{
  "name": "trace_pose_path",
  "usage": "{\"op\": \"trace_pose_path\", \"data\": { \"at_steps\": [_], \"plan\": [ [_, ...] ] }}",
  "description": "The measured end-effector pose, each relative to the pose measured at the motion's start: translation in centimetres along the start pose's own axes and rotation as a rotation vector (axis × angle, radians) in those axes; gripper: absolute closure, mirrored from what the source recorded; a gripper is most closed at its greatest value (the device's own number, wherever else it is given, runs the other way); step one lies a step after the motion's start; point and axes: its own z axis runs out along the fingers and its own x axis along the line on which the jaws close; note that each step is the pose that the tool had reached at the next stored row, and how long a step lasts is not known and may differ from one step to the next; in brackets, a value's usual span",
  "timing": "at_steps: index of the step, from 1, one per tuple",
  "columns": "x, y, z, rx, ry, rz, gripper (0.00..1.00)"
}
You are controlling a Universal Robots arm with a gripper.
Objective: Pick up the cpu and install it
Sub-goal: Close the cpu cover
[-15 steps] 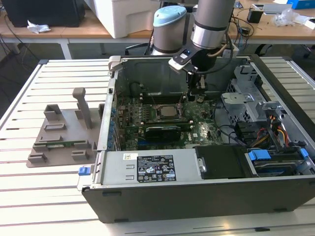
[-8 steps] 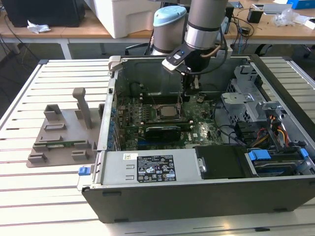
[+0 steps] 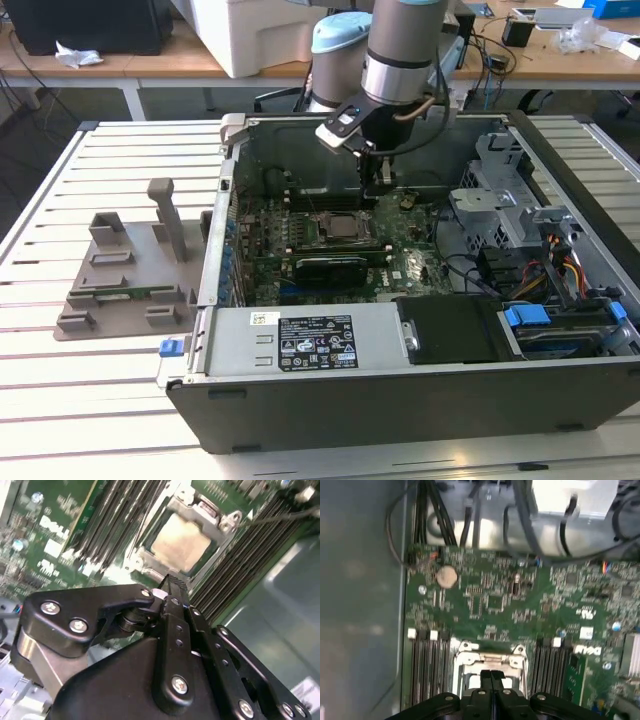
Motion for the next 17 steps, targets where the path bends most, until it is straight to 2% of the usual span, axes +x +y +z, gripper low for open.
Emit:
{"op": "trace_pose_path", "data": {
  "at_steps": [2, 4, 8, 13, 17],
  "plan": [
    [0.05, -0.64, 0.41, 0.0000, -0.0001, 0.000, 0.89],
    [0.18, -2.10, 1.31, -0.0001, 0.0001, 0.000, 0.89],
    [0.36, -4.18, 2.47, 0.0001, 0.0000, 0.000, 0.89],
    [0.47, -5.50, 3.06, 0.0001, -0.0001, 0.000, 0.89],
    [0.50, -5.82, 3.40, 0.0000, 0.0000, 0.000, 0.89]
  ]
}}
